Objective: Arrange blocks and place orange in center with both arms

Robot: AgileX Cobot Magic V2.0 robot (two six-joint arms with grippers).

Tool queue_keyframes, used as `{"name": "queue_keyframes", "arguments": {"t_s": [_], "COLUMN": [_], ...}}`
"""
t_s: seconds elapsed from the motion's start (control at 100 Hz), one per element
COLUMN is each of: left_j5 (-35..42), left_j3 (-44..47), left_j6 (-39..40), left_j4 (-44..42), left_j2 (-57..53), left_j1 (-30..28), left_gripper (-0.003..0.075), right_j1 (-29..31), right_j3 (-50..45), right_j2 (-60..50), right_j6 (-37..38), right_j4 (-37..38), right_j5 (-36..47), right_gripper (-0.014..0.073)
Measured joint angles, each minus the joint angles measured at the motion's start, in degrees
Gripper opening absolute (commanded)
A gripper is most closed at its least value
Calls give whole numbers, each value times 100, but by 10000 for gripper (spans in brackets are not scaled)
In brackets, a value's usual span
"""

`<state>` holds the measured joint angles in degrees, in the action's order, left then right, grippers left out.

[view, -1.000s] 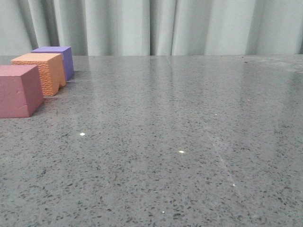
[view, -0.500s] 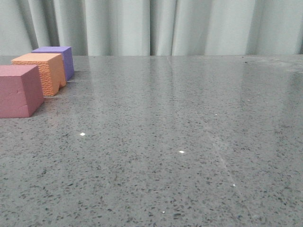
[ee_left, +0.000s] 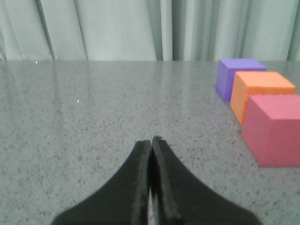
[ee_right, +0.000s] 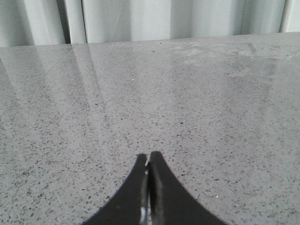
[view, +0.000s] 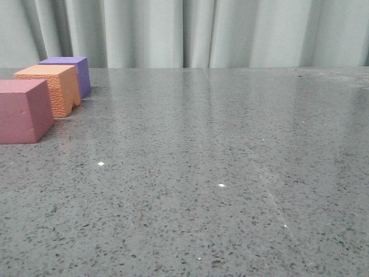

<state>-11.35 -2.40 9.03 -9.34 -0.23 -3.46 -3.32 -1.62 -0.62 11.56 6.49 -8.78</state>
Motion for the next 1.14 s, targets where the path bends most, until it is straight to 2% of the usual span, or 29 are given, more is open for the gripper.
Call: {"name": "queue_keyframes", "arguments": {"t_s": [0.22,1.14], "left_j5": [540,625], "left_j3": [219,219], "left_j6": [0,0], "left_j4": [32,54], "left_j2": [0,0], "left_j1": [0,0], "left_gripper": [-19,-19], "right_j1": [0,0], "right_j3": [0,0], "right_j2": [0,0], "right_j6": [0,0], "right_j4": [0,0], "right_j5": [0,0], "right_gripper": [-67,-67]}}
